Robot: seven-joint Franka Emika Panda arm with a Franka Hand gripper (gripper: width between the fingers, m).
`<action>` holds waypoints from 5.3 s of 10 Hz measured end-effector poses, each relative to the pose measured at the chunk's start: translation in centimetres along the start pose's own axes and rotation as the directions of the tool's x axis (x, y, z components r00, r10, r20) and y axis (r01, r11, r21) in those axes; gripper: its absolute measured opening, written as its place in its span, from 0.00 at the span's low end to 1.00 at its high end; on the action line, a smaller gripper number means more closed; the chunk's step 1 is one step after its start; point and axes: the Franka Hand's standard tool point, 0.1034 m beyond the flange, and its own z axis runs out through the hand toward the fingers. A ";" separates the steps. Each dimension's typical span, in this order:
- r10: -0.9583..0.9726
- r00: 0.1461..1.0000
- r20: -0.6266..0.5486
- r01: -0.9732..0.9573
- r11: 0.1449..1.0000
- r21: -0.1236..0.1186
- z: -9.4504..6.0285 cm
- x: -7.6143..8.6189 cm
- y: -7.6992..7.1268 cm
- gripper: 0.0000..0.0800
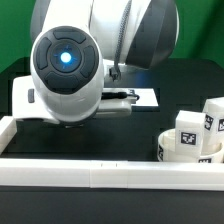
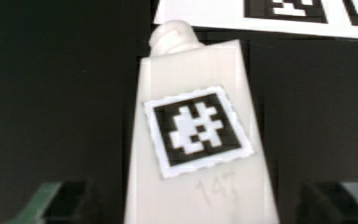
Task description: Assemble stool
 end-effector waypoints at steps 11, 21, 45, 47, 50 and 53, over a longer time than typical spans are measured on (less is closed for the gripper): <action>0.004 1.000 -0.017 -0.004 1.000 0.001 -2.3 -1.6 -0.4 0.41; 0.033 0.927 -0.375 -0.019 0.999 0.039 -7.9 -2.9 -1.2 0.41; 0.149 0.167 -0.975 -0.071 0.988 0.139 -18.3 -4.0 -8.0 0.41; 0.140 0.164 -0.976 -0.073 0.989 0.129 -17.7 -3.8 -7.3 0.41; 0.159 0.150 -0.976 -0.038 0.987 0.155 -19.1 -3.0 -10.0 0.41; 0.160 0.142 -0.977 -0.029 0.987 0.158 -19.9 -2.9 -10.9 0.41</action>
Offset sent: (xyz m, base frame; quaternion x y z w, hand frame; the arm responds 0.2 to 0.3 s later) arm 0.0002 0.0029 -0.0008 0.0065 0.0028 -0.0005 1.0000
